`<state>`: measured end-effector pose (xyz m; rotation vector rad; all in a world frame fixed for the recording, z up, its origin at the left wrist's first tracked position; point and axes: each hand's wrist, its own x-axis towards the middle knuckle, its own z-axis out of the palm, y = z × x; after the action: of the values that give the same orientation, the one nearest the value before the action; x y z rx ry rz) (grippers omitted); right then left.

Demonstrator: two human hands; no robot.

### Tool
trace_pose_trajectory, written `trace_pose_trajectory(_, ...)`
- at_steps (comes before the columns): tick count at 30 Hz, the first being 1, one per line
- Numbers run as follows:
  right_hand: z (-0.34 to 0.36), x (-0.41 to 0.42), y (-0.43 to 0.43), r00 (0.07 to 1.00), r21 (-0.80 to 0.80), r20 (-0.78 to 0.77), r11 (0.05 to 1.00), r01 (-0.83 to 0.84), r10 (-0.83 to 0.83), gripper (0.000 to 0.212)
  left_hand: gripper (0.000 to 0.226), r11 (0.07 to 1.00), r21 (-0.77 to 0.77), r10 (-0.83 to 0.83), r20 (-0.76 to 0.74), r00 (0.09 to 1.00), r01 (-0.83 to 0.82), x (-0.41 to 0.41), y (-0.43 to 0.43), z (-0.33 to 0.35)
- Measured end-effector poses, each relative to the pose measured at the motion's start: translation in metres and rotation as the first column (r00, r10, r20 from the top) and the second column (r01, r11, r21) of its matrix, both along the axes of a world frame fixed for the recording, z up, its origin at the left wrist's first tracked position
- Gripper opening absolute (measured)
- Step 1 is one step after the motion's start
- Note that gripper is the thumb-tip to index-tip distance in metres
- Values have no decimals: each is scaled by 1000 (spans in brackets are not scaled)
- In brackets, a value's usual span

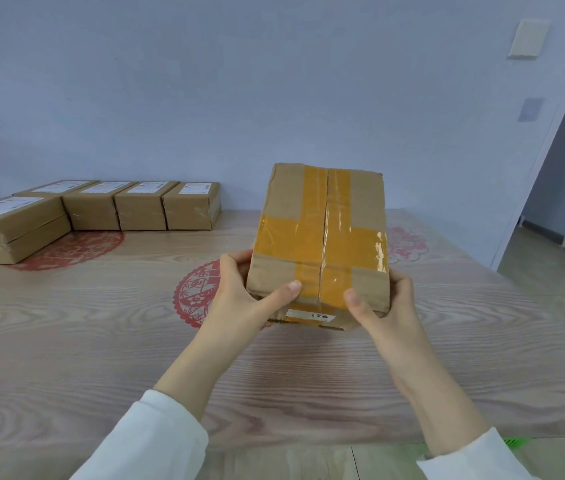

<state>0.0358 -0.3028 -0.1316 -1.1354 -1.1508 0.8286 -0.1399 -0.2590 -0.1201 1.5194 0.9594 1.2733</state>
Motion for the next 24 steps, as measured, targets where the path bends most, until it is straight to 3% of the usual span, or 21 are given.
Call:
trace_pose_trajectory(5,-3,3,8,994,9,-66,996,87,-86,52,101,995,54,-82,-5,997,83,0,-1,-1)
trace_pose_trajectory(15,-5,4,8,998,57,38,998,42,-44,75,70,998,-39,-39,65,997,42,1,6,-3)
trace_pose_trajectory(22,-10,2,7,990,62,108,994,86,-92,70,97,997,-26,69,-47,997,-70,4,5,1)
trace_pose_trajectory(24,-9,0,6,993,57,86,995,79,-84,70,94,998,-27,62,-43,997,-63,5,4,-2)
